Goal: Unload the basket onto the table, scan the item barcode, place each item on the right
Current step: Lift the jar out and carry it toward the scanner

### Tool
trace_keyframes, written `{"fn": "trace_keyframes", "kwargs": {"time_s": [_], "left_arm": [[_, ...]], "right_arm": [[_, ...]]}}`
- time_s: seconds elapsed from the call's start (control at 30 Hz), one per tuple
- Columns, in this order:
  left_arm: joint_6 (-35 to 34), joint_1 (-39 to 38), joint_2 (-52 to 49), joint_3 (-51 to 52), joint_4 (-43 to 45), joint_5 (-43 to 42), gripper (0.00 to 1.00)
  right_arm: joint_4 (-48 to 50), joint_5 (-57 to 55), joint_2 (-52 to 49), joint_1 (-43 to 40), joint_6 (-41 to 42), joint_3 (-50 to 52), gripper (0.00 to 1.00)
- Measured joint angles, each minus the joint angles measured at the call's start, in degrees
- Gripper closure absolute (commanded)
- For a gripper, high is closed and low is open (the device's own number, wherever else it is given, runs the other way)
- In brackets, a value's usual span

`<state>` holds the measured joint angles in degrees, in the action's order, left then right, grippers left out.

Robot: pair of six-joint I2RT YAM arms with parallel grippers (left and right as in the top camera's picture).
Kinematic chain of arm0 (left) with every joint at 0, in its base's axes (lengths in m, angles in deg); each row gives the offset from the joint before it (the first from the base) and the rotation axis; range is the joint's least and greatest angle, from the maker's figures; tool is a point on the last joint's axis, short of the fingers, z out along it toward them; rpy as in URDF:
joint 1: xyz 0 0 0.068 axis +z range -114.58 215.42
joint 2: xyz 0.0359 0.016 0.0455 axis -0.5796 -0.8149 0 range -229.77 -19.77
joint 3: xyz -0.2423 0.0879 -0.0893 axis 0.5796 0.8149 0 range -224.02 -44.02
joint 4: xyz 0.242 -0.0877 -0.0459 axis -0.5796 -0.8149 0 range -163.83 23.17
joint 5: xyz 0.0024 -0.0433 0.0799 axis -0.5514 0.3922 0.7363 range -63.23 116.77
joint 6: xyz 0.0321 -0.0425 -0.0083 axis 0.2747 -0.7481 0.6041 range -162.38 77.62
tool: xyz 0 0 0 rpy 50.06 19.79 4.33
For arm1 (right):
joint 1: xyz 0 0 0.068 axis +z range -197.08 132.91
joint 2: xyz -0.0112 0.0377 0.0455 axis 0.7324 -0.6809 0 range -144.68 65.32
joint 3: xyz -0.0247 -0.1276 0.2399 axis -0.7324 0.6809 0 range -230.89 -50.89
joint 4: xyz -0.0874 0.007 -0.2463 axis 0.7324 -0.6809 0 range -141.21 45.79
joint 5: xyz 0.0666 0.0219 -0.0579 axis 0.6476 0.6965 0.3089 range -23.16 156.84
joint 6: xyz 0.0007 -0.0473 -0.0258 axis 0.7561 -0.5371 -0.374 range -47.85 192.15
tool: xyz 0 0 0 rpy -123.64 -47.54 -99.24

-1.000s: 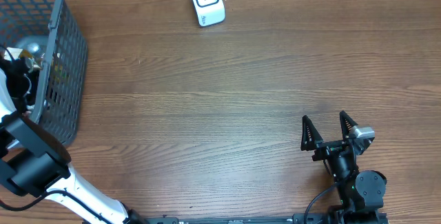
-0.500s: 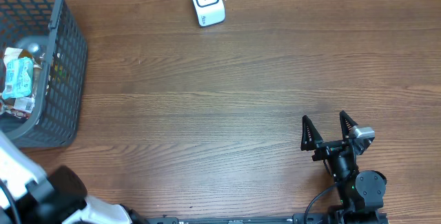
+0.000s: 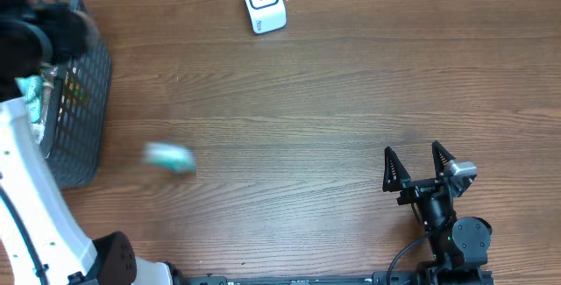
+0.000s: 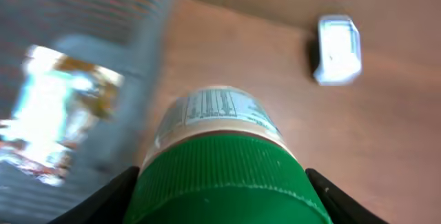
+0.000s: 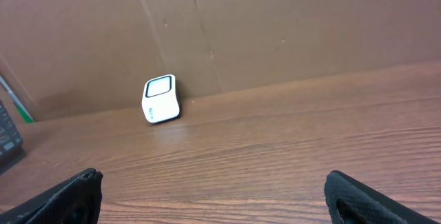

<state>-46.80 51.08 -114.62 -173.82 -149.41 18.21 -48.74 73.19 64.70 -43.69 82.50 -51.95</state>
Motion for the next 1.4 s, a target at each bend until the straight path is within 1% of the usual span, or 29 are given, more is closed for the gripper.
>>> {"fn": "trace_keyframes", "kwargs": {"time_s": [0.07,0.1,0.23,0.33,0.47,0.57,0.77,0.9,1.2,1.4], "left_arm": [[-0.1,-7.6,-0.3,0.1,-2.8,0.2,0.47],[-0.2,-11.0,-0.6,0.2,-2.8,0.3,0.46],[-1.0,-20.3,-1.8,1.3,-2.6,0.5,0.44],[-2.8,-26.6,-2.8,2.8,-1.9,0.9,0.44],[-4.7,-33.0,-4.2,5.4,0.4,1.7,0.44],[-7.6,-37.6,-6.2,7.7,1.8,3.3,0.45],[-14.5,-44.4,-13.2,9.6,3.7,5.3,0.45],[-18.0,-47.9,-19.2,9.7,8.6,6.9,0.44],[-20.3,-53.3,-29.8,10.2,24.9,7.8,0.43],[-20.5,-56.2,-33.9,10.2,34.5,6.8,0.44]], "right_arm": [[0.0,0.0,0.0,0.0,0.0,0.0,0.00],[0.0,0.0,0.0,0.0,0.0,0.0,0.00],[0.0,0.0,0.0,0.0,0.0,0.0,0.00],[0.0,0.0,0.0,0.0,0.0,0.0,0.00],[0.0,0.0,0.0,0.0,0.0,0.0,0.00],[0.0,0.0,0.0,0.0,0.0,0.0,0.00],[0.0,0.0,0.0,0.0,0.0,0.0,0.00],[0.0,0.0,0.0,0.0,0.0,0.0,0.00],[0.0,0.0,0.0,0.0,0.0,0.0,0.00],[0.0,0.0,0.0,0.0,0.0,0.0,0.00]]}}
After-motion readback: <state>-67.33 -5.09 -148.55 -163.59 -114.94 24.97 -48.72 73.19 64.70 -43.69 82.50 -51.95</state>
